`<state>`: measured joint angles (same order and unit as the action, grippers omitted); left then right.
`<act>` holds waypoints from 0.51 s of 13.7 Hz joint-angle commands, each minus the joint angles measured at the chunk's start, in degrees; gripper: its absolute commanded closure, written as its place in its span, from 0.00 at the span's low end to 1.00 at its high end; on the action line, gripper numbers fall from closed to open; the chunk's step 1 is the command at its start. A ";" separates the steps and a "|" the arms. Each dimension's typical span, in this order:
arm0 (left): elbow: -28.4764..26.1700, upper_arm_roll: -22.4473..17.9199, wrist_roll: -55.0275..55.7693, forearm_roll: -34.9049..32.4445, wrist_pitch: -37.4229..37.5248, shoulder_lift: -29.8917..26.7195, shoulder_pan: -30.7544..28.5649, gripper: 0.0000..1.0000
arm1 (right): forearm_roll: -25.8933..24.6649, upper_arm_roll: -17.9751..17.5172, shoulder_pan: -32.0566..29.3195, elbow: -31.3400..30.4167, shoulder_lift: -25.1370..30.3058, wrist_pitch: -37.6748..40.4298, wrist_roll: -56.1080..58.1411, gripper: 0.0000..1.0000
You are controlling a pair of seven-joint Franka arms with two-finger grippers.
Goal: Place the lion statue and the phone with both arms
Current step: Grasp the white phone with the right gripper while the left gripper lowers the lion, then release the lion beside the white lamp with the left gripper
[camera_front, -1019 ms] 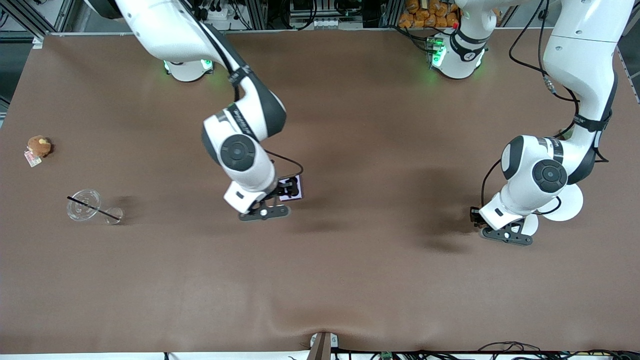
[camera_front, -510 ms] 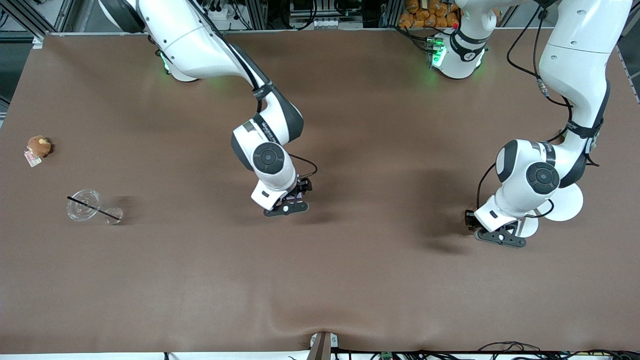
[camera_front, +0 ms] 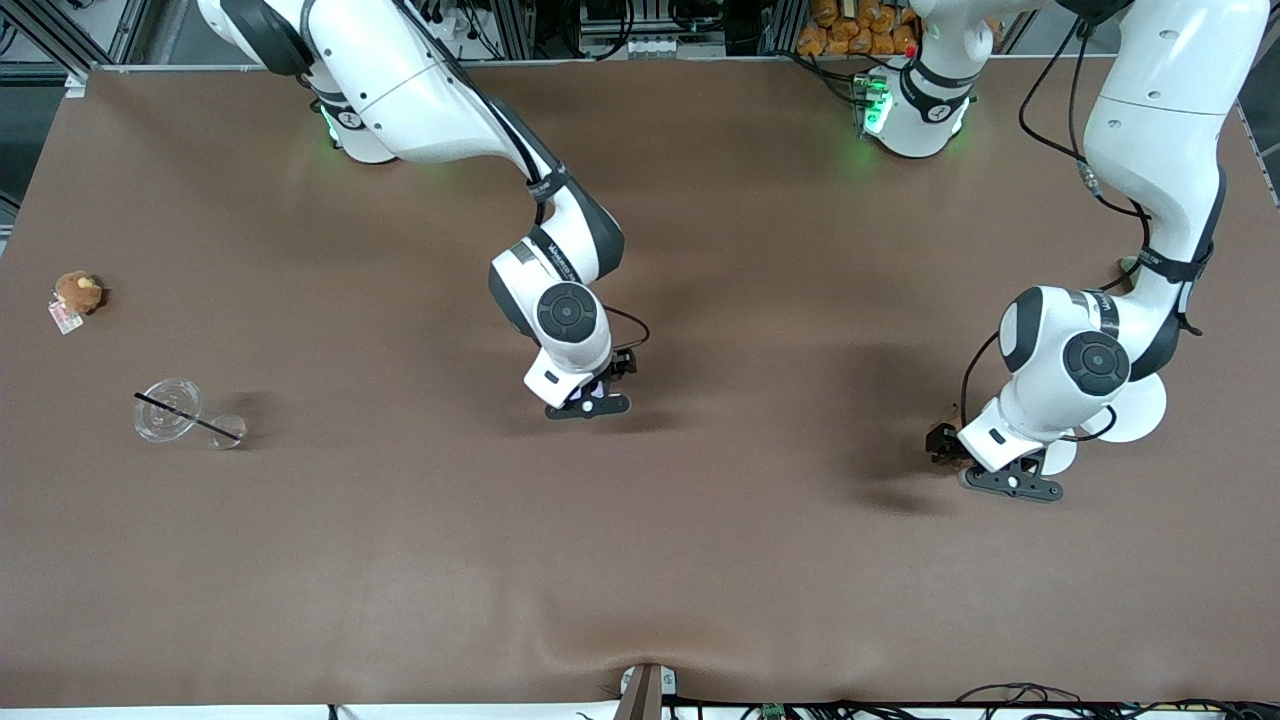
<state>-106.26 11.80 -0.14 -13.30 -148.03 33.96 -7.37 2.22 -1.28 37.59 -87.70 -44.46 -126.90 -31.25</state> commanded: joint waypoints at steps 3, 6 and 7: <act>0.09 2.87 -0.03 -0.59 9.50 -6.26 -0.19 0.00 | -1.96 0.49 0.03 0.07 -0.54 -0.45 -1.18 0.00; 0.96 4.80 0.06 -0.41 15.65 -9.96 -0.37 0.00 | -2.75 0.58 -0.06 0.07 -1.15 -0.63 -1.18 0.00; 2.19 4.98 -0.03 -0.41 18.54 -11.01 -0.37 0.00 | -2.75 0.58 -0.06 0.07 -1.15 -0.63 -1.18 0.00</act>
<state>-104.86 16.12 -0.14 -13.30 -134.28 25.97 -7.31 0.71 -0.64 37.58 -87.73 -45.27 -127.04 -31.25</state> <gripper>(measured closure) 0.000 0.000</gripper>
